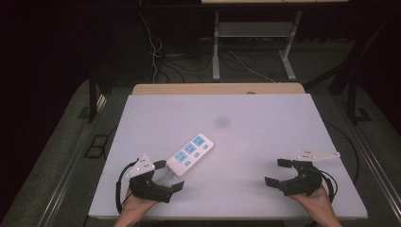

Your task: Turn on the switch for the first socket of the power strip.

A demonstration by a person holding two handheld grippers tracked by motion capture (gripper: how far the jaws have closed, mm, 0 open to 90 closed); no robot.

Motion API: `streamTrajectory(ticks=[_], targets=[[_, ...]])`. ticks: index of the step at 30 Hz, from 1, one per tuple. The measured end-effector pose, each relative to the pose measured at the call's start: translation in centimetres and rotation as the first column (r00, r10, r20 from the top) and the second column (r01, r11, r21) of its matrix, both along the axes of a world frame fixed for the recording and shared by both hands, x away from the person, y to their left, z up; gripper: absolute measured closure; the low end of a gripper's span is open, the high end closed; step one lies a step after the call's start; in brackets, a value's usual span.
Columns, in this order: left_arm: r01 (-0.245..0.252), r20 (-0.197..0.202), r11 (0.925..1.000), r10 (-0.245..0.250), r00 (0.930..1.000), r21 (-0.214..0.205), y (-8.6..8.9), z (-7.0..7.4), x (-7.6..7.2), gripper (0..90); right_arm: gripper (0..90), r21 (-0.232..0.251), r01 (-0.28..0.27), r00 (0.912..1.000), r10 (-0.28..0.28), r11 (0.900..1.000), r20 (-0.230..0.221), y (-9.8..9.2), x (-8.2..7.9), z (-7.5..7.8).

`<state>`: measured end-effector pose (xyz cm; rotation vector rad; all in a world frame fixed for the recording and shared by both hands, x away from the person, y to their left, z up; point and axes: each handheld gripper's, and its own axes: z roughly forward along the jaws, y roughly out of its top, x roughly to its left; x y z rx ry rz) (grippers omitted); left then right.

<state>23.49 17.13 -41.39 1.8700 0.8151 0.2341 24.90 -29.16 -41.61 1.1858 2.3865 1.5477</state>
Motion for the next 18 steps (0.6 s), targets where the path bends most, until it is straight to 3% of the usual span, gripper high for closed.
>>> streamTrajectory(ticks=[4,18], targets=[[0.001,-0.009,0.9998,-0.001,1.0,-0.018,0.0,0.2,-0.1,0.0,0.1,0.001,-0.005,1.0,0.005,1.0,-0.001,-0.1,0.0,-0.1],[-0.006,-0.002,0.9998,0.006,1.0,0.017,0.2,1.9,0.0,0.0,0.1,-0.003,-0.012,0.9999,0.012,0.9999,-0.003,-0.1,-0.1,-0.1]])
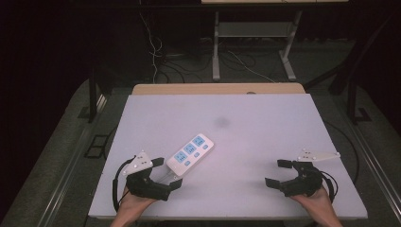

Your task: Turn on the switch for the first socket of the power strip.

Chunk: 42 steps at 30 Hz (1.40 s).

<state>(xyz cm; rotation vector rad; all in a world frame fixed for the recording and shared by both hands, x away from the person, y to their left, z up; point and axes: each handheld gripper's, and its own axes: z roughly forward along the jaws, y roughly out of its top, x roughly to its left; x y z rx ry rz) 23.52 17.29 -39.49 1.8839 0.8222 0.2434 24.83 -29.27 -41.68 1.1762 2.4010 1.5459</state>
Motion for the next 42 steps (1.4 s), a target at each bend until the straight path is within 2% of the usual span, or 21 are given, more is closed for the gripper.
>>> streamTrajectory(ticks=[9,18,26,36,42], targets=[[0.009,-0.016,0.9992,-0.008,0.9998,0.04,0.1,0.8,0.9,0.0,0.1,-0.003,0.004,1.0,-0.004,1.0,0.004,-0.3,-0.1,0.1],[0.018,-0.019,0.9949,-0.016,0.9997,0.099,0.2,2.1,1.9,0.0,0.1,-0.006,0.007,0.9999,-0.007,1.0,0.008,-0.4,-0.1,0.1],[0.025,-0.047,0.992,-0.02,0.9987,0.124,0.2,2.4,2.8,0.0,0.1,-0.004,0.006,1.0,-0.006,1.0,0.008,-0.5,-0.1,0.1],[0.056,-0.084,0.9775,-0.039,0.9957,0.203,-0.2,1.9,4.4,0.0,0.1,-0.012,0.005,1.0,-0.005,0.9999,0.006,-0.4,-0.2,0.1],[0.085,-0.096,0.9633,-0.063,0.9934,0.255,-0.7,2.0,5.1,0.0,0.1,-0.013,0.004,1.0,-0.004,0.9999,0.003,-0.4,-0.1,0.0]])
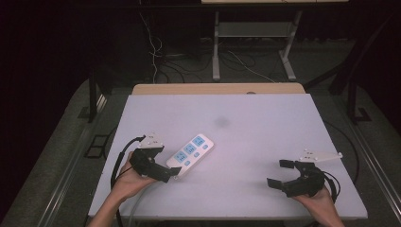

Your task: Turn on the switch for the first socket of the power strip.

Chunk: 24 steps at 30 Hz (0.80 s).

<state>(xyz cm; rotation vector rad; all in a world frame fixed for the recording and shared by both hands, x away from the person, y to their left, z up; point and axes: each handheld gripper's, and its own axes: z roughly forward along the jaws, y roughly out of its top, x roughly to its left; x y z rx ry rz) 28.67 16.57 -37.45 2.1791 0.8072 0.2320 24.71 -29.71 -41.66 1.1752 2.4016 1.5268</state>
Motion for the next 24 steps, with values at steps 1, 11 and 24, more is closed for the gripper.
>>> streamTrajectory(ticks=[1,11,24], targets=[[0.005,-0.003,1.0,-0.005,1.0,0.007,-0.1,0.0,0.1,0.0,0.1,0.0,0.0,1.0,0.0,1.0,0.0,0.0,0.0,0.0],[0.05,-0.018,0.997,-0.049,0.9987,0.06,-1.3,0.5,1.4,0.0,0.1,-0.006,-0.009,1.0,0.009,0.9999,0.004,0.0,0.0,-0.1],[0.106,-0.052,0.9887,-0.101,0.9936,0.106,-2.9,0.8,3.1,0.0,0.1,-0.007,-0.013,0.9999,0.013,0.9999,0.007,0.1,0.0,-0.1]])
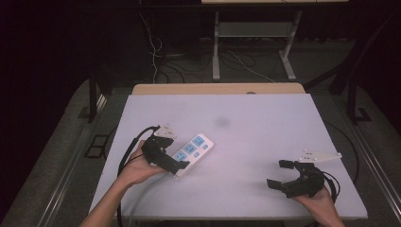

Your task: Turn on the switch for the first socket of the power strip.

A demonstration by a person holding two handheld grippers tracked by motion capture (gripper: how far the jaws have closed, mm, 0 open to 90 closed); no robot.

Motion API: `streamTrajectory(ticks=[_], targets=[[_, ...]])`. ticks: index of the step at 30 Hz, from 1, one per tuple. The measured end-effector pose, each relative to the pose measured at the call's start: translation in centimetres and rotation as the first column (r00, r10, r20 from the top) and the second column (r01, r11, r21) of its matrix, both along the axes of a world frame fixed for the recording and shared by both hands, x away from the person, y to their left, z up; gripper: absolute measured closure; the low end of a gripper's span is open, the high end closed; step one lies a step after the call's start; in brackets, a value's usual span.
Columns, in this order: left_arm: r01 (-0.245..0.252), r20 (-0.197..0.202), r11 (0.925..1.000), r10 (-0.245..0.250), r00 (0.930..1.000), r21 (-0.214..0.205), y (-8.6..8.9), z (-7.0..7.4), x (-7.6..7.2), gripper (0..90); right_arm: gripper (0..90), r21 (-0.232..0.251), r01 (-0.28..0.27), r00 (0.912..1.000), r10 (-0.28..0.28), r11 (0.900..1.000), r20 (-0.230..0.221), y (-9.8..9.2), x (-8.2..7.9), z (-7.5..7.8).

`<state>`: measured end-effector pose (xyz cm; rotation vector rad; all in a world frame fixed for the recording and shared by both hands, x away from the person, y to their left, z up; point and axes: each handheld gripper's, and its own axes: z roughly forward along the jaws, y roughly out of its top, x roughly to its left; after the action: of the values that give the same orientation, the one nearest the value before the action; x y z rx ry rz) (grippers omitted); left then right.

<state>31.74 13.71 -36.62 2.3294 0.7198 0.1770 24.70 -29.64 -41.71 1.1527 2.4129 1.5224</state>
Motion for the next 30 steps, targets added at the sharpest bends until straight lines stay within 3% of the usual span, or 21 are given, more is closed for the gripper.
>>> streamTrajectory(ticks=[7,11,22,30], targets=[[0.016,-0.031,0.9997,-0.015,0.9994,0.019,-0.5,-0.3,0.9,2.2,0.1,-0.003,-0.003,1.0,0.003,1.0,-0.003,0.0,0.0,0.0],[0.034,-0.033,0.999,-0.034,0.9989,0.029,-0.6,-0.4,1.1,8.1,0.1,-0.005,-0.005,1.0,0.005,1.0,-0.004,0.0,0.0,0.0],[0.061,-0.038,0.9979,-0.06,0.9975,0.022,-0.6,-0.6,1.6,39.3,0.1,-0.005,-0.006,1.0,0.006,1.0,0.004,0.0,0.0,0.0],[0.074,-0.066,0.9966,-0.072,0.9952,0.035,-0.6,-1.1,2.1,68.7,0.1,-0.007,-0.012,0.9999,0.012,0.9999,0.001,0.1,-0.1,0.0]])
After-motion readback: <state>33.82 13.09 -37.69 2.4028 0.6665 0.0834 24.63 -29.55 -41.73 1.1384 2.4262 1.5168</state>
